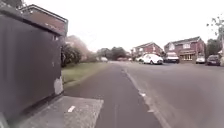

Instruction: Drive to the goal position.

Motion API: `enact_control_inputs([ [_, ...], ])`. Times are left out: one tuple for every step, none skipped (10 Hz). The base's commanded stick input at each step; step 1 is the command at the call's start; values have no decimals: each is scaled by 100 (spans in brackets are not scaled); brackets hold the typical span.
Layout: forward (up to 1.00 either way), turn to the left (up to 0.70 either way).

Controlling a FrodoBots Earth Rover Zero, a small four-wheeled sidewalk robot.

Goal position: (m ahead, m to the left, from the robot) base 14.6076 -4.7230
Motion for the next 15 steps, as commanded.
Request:
enact_control_inputs([
  [100, 0],
  [100, 0],
  [100, 0],
  [100, 0],
  [100, 0],
  [100, 0],
  [100, 0],
  [100, 0],
  [100, 0],
  [100, 0],
  [100, 0],
  [100, 0],
  [100, 0],
  [100, 0],
  [100, 0],
])
